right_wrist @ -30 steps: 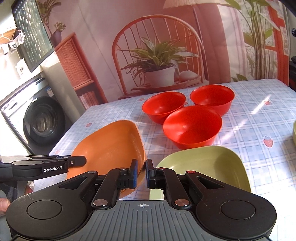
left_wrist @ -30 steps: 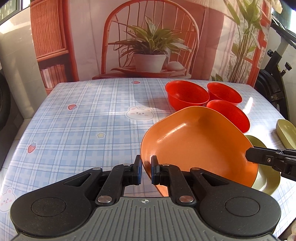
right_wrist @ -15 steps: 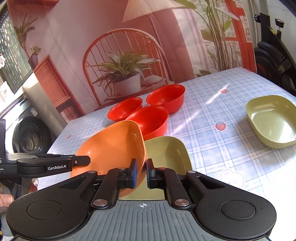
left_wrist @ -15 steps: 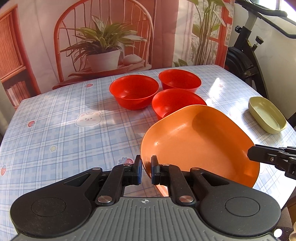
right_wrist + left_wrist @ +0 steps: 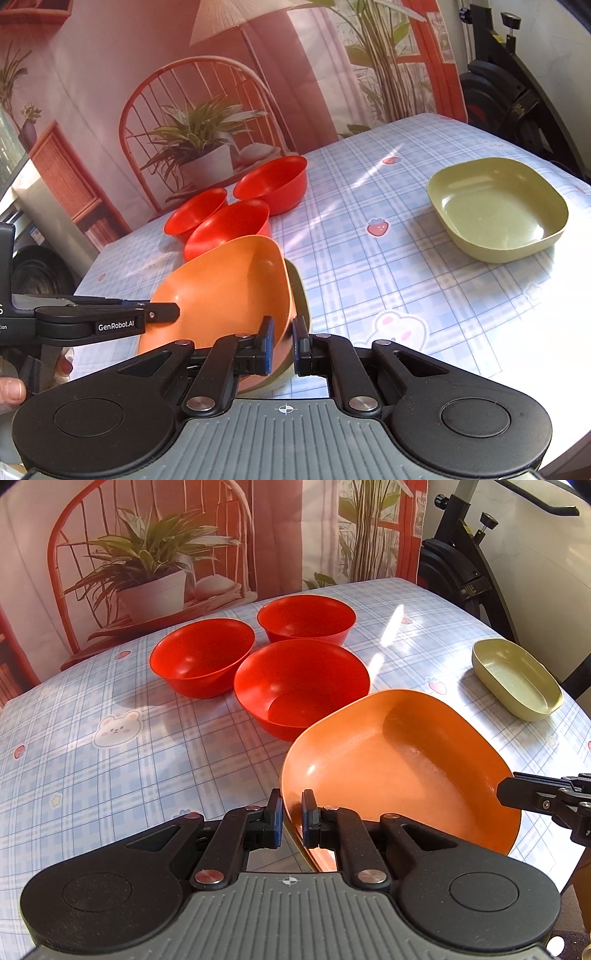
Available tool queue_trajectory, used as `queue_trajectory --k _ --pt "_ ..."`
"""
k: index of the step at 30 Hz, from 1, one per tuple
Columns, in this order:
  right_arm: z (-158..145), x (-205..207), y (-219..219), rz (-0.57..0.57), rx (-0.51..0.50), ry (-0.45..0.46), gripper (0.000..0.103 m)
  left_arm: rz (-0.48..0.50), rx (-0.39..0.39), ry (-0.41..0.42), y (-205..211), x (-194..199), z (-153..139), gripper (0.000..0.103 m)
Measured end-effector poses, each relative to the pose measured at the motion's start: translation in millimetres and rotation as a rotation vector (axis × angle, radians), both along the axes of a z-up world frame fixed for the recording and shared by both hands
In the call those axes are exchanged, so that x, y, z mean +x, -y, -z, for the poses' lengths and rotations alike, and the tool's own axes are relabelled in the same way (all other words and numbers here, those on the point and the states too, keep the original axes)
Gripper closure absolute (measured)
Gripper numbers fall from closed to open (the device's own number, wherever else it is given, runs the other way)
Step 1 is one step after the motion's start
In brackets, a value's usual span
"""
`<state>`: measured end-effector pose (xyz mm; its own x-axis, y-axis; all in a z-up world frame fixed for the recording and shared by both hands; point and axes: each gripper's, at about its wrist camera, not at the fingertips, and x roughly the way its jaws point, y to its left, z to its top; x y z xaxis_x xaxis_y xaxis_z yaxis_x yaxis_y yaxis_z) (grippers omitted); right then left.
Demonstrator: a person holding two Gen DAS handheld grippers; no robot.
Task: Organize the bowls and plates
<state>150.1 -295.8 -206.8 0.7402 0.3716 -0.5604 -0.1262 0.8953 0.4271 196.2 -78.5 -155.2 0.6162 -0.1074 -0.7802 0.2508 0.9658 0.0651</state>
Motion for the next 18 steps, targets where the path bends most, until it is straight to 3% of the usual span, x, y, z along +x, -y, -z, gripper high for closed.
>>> queue_trajectory --k 10,18 --pt "6 4 2 0.004 0.009 -0.021 0.094 0.029 0.052 -0.002 8 8 3 0.091" --pt "9 4 4 0.001 0.014 -0.024 0.093 0.038 0.05 0.003 6 12 4 0.09"
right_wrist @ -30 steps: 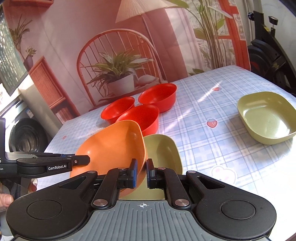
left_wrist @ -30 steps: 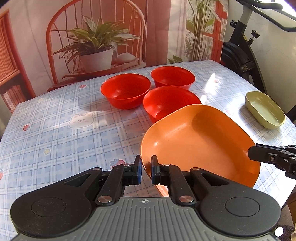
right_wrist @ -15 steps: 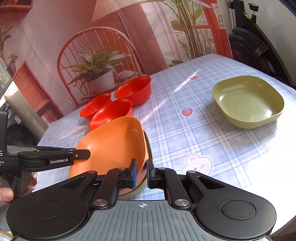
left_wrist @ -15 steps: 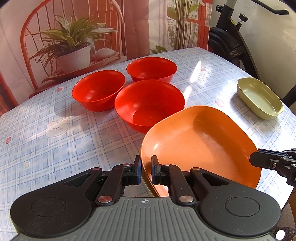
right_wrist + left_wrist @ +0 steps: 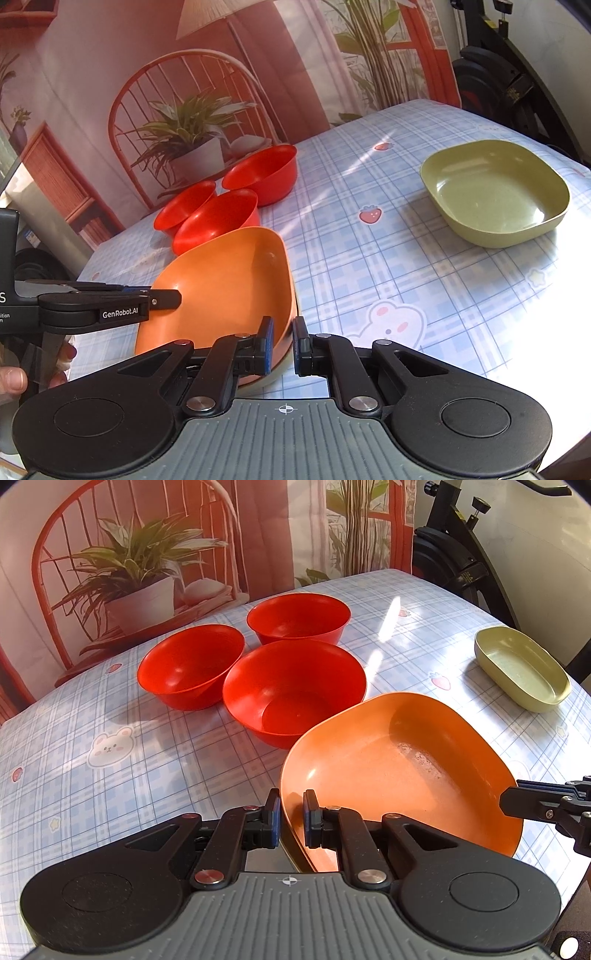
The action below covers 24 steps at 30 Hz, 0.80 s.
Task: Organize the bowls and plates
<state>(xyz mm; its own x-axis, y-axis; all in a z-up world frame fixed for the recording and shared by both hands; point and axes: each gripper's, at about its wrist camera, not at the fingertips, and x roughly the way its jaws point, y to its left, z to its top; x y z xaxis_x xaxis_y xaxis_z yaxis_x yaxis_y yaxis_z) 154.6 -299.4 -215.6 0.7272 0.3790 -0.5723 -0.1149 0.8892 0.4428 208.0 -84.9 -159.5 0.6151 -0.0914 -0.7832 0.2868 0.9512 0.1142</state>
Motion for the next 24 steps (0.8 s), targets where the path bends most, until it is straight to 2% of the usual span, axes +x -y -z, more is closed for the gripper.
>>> queue_trajectory --k 12,16,20,24 --pt "1 -1 0 -0.005 0.003 -0.003 0.093 -0.022 0.002 -0.023 -8 -6 4 0.084" --pt "1 -2 0 -0.001 -0.003 -0.001 0.093 -0.045 -0.035 -0.032 -14 -8 4 0.082" --pt "3 -1 1 0.008 -0.024 -0.003 0.093 -0.045 -0.038 -0.016 -14 -14 3 0.082" --pt "8 0 2 0.008 -0.02 -0.015 0.093 -0.065 -0.04 -0.012 -17 -14 6 0.073"
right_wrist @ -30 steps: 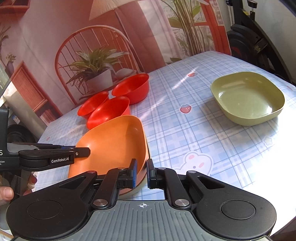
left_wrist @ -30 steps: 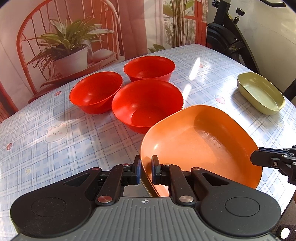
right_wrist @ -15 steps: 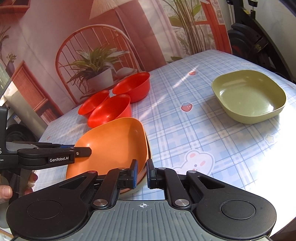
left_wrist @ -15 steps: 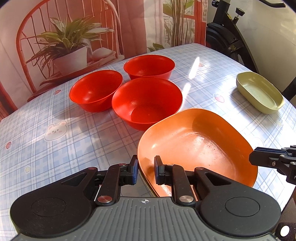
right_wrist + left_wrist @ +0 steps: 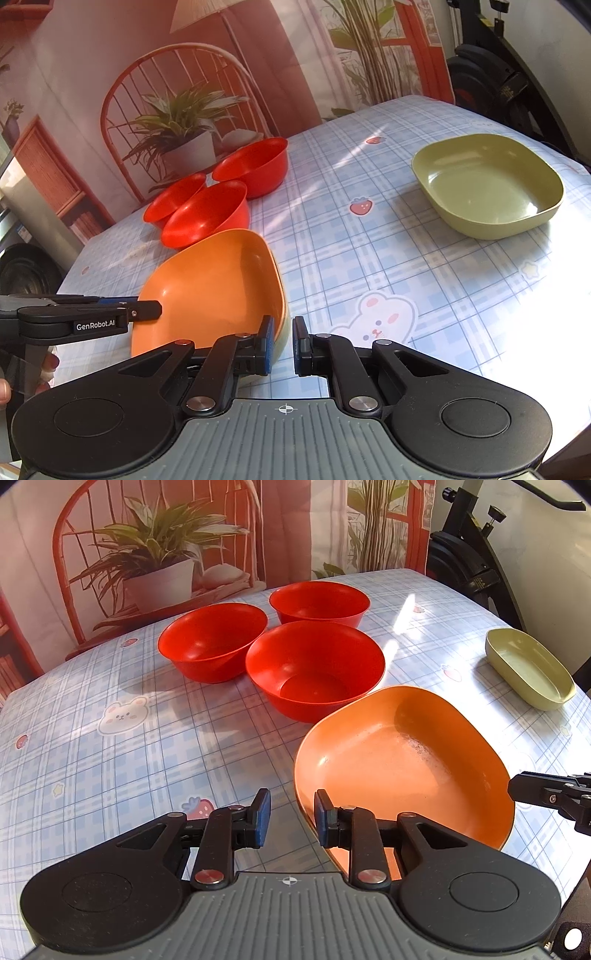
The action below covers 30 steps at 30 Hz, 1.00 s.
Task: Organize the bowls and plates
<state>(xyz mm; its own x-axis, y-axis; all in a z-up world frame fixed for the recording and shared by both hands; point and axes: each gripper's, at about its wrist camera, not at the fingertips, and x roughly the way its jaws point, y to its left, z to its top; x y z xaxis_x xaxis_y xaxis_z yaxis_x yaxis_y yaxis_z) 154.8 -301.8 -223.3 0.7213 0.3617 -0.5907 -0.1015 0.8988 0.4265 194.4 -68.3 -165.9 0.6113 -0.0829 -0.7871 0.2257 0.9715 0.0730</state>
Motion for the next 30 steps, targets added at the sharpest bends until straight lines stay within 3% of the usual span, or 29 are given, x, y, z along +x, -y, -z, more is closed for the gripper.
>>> queue_trajectory --k 6,16,21,26,28,30 --pt "-4 -1 5 0.005 0.021 0.027 0.093 -0.017 -0.017 0.023 -2 1 -10 0.072" --pt "-47 5 41 0.077 -0.056 0.187 0.093 -0.009 -0.153 0.127 14 6 -58 0.072" --pt "-63 14 76 0.146 -0.126 0.291 0.093 0.025 -0.19 0.137 43 16 -65 0.072" --pt "-62 25 115 0.22 -0.169 0.326 0.093 0.067 -0.196 0.141 82 31 -63 0.071" --pt "-60 31 133 0.256 -0.194 0.327 0.093 0.085 -0.208 0.146 100 40 -62 0.064" --pt "-56 34 152 0.298 -0.216 0.327 0.093 0.103 -0.223 0.16 121 46 -59 0.05"
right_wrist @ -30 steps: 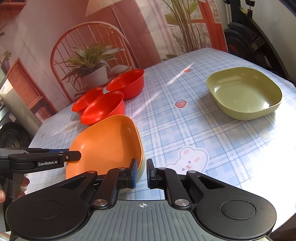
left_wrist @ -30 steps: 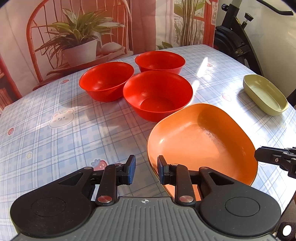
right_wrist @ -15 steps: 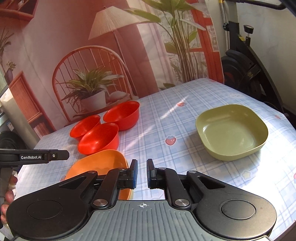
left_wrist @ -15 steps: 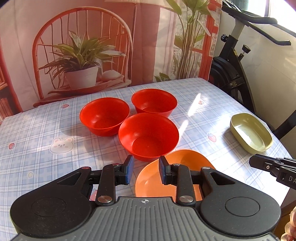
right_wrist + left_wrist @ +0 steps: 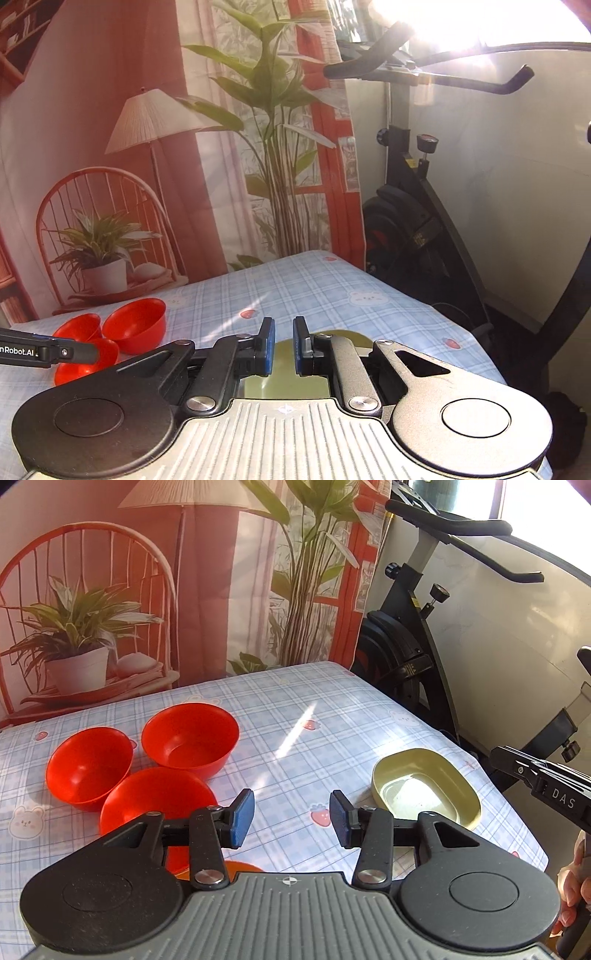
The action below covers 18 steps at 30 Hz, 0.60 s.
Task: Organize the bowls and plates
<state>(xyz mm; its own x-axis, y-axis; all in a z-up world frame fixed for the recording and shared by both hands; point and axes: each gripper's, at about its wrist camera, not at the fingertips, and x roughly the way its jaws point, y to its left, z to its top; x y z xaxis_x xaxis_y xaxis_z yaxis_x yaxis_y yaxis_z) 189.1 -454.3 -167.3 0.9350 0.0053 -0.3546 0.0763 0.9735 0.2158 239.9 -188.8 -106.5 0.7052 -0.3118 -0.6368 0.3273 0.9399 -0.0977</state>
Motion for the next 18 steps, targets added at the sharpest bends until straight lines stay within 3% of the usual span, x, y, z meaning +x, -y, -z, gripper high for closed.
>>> queue_trajectory --k 9,18 --pt "45 21 50 0.1 0.058 -0.09 0.089 0.137 0.054 -0.016 79 21 32 0.05" --pt "87 23 59 0.124 0.141 -0.169 0.088 0.161 0.111 -0.09 103 36 67 0.05"
